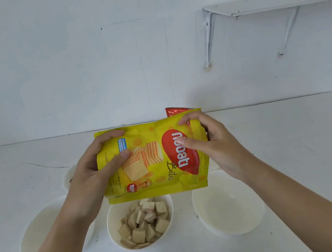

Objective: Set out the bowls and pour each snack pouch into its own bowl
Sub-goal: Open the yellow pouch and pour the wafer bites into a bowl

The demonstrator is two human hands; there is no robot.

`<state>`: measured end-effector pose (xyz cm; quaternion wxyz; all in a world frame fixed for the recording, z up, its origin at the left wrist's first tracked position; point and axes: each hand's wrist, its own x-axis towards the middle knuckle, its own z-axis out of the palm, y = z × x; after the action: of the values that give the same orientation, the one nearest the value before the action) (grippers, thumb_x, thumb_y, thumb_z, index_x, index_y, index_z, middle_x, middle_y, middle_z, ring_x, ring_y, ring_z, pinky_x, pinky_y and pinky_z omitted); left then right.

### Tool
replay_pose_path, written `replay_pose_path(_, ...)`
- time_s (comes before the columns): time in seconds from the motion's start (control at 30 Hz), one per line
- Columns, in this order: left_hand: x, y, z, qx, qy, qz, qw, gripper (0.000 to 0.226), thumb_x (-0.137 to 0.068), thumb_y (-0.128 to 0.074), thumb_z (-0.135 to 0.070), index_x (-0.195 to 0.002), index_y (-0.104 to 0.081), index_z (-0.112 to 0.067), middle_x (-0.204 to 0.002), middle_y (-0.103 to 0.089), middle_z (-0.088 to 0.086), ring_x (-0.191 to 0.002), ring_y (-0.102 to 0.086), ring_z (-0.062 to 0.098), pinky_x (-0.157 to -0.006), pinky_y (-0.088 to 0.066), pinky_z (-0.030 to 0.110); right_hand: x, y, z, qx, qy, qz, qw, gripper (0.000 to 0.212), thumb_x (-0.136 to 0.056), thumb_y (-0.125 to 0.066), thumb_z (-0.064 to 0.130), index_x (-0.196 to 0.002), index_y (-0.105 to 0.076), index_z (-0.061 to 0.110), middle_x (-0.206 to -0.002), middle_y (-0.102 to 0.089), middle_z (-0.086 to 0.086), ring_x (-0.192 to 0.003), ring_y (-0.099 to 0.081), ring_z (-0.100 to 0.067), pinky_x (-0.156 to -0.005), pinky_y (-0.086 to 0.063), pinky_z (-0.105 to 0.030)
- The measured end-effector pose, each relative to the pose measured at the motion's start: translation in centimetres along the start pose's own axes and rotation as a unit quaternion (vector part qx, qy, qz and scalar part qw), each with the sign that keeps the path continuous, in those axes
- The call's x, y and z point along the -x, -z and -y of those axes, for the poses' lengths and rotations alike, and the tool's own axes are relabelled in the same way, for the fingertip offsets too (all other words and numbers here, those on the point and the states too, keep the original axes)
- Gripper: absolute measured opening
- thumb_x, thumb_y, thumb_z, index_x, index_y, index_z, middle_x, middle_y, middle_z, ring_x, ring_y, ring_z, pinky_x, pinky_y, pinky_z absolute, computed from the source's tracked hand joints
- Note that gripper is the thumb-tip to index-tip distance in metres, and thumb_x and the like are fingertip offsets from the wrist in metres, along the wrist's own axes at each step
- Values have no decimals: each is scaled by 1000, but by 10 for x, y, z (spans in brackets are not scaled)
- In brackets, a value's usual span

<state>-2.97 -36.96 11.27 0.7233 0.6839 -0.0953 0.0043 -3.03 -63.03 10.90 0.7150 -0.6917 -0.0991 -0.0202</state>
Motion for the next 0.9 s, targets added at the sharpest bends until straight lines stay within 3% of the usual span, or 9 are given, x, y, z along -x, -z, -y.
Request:
replay_pose_path(0.23, 19, -41, -1, -62, -17, -14, 998, 33, -88, -69, -21, -120, -68, -31, -108, -70, -10, -94, -72, 16, -70, -61, 33, 16, 29, -10, -16, -10, 11, 1000, 22, -90, -75, 18, -103, -58, 23, -124, -65, -8, -109, -71, -24, -84, -62, -49)
replay_pose_path(0.43, 30, -69, 2, -73, -19, -53, 996, 33, -88, -70, -17, -119, -68, -29, -103, -69, -9, -93, -70, 18, -82, -57, 46, 27, 43, -26, -29, -42, 34, 998, 26, -88, -77, 26, -102, -55, 31, -130, -61, -3, -113, -69, -24, -82, -63, -50)
replay_pose_path(0.9, 35, -91, -5, -124, -13, -39, 991, 34, -87, -73, -16, -115, -70, -35, -111, -70, -6, -95, -72, 18, -73, -61, 37, 42, 61, -49, -83, -42, 44, 995, 37, -81, -81, 19, -106, -54, 22, -125, -66, -4, -111, -70, -24, -79, -63, -47)
